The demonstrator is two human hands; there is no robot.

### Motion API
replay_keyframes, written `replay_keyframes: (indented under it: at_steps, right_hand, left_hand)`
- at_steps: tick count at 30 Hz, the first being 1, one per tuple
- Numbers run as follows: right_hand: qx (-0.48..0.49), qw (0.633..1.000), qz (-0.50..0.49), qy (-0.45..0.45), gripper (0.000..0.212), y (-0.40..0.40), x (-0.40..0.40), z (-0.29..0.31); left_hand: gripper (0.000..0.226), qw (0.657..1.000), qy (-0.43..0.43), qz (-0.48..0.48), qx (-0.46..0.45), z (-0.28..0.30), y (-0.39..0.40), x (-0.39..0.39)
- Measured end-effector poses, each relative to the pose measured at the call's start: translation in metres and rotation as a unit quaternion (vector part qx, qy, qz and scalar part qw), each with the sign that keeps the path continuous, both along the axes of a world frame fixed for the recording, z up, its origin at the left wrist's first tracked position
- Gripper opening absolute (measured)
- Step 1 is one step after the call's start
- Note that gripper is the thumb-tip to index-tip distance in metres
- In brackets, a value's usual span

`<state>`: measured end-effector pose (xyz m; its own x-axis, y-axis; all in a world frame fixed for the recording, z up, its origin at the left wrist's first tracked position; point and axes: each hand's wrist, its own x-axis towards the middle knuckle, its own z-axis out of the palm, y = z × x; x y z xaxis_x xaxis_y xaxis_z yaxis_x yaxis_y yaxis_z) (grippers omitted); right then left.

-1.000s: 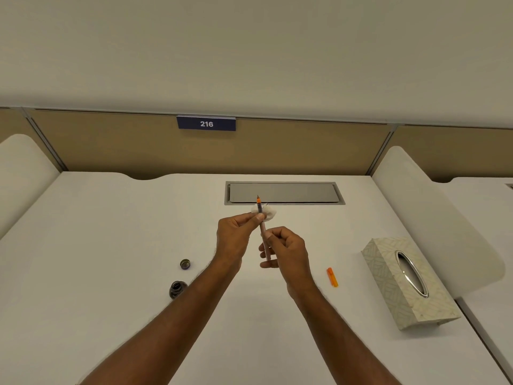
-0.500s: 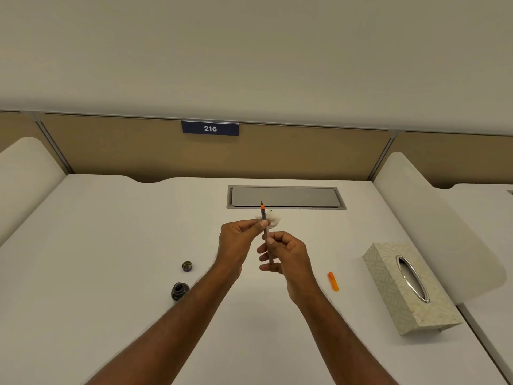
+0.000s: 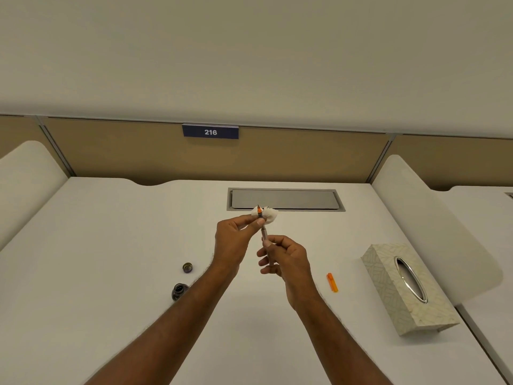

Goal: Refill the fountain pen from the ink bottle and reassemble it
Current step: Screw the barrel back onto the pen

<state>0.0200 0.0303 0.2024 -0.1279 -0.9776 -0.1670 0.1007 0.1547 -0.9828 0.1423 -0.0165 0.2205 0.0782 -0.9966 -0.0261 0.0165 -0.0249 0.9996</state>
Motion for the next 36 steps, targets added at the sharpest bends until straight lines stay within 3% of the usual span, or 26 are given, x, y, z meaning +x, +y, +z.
replay_keyframes:
  at_steps: [6,11,15,21,25,36]
  right_hand:
    - [-0.012,0.999,-0.031,0.004,0.011,0.0,0.001,-0.002]
    - [0.014,1.0,0.019,-0.019,0.039,0.003,0.004,0.0]
    - [-0.005,1.0,-0.013,0.009,0.023,0.003,0.01,0.004]
    - [-0.005,1.0,-0.014,-0.008,0.023,0.003,0.01,0.004]
    - [0.014,0.999,0.005,-0.052,0.042,0.007,0.011,0.006]
    - [-0.011,0.998,-0.016,-0.053,0.024,0.014,0.01,0.006]
  left_hand:
    - [0.027,1.0,-0.008,-0.007,-0.004,-0.001,0.003,0.0]
    - [0.021,1.0,-0.01,-0.022,-0.013,0.002,0.007,0.0]
    - [0.026,0.999,-0.017,-0.018,-0.023,-0.003,0.01,-0.001]
    - [0.026,0.999,-0.017,-0.014,-0.025,-0.001,0.012,0.0]
    - [0.024,0.999,-0.012,-0.019,-0.028,0.0,0.014,-0.002]
    - [0.024,0.999,-0.016,-0.047,-0.023,0.0,0.017,-0.002]
